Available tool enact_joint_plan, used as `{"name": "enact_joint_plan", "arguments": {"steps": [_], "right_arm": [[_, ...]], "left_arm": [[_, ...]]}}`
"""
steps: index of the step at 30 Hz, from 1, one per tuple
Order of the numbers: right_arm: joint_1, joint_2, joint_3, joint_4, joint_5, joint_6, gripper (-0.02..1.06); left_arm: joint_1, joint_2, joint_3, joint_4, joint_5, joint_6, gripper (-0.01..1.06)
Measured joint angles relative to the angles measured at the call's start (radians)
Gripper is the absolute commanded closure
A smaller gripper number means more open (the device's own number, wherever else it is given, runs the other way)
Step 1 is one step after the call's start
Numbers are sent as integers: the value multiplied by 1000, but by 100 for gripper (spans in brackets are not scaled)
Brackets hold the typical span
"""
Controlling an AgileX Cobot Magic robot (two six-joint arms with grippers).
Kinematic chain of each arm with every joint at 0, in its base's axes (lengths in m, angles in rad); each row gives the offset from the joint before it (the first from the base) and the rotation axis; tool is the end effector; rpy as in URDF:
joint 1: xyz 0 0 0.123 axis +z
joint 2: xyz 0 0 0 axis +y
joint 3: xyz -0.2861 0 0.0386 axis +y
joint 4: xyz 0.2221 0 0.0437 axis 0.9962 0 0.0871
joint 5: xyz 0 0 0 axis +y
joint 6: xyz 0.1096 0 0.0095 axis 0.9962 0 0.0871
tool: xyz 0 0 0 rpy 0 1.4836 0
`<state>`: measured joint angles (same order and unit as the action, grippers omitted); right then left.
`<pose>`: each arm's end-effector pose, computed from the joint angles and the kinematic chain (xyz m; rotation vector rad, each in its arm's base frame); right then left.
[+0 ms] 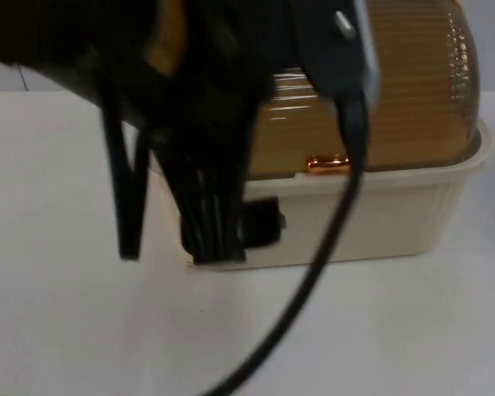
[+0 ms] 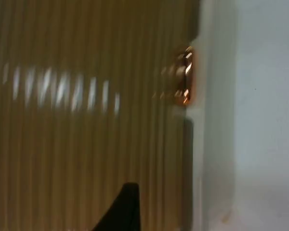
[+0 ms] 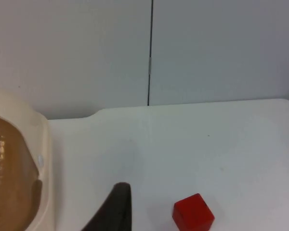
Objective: Open the box lid with the left hand, place the block into the box with the right hand, then close the box lid with the left hand.
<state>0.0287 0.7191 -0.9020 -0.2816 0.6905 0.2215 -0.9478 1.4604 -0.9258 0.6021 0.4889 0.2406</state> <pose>0.1208 -0.0160 0.3816 0.0899 1.9660 -0.1552 0.1926 -0.2179 0.2556 1.7534 1.6470 0.2523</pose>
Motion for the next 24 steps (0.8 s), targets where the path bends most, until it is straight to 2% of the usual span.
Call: {"name": "enact_joint_plan", "arguments": {"steps": [4, 5, 9, 10, 14, 15, 17, 21, 24], "right_arm": [[0, 0, 0, -25, 2, 0, -1], [0, 0, 0, -25, 2, 0, -1], [0, 0, 0, -52, 2, 0, -1], [0, 0, 0, -52, 2, 0, -1], [0, 0, 0, -72, 2, 0, -1], [0, 0, 0, -74, 2, 0, -1], [0, 0, 0, -76, 2, 0, -1], [0, 0, 0, -83, 0, 0, -1], [0, 0, 0, -87, 0, 0, -1]], "left_arm": [[-72, 99, 0, 323, -23, -158, 0], [-72, 99, 0, 323, -23, -158, 0], [-87, 192, 0, 610, 1, -439, 0], [-87, 192, 0, 610, 1, -439, 0], [-87, 267, 0, 895, 75, -712, 0], [-87, 283, 0, 998, 95, -839, 0], [-87, 288, 0, 1028, 97, -864, 0], [-87, 306, 0, 1119, 108, -1086, 0], [-87, 313, 0, 1129, 116, -1150, 0]]}}
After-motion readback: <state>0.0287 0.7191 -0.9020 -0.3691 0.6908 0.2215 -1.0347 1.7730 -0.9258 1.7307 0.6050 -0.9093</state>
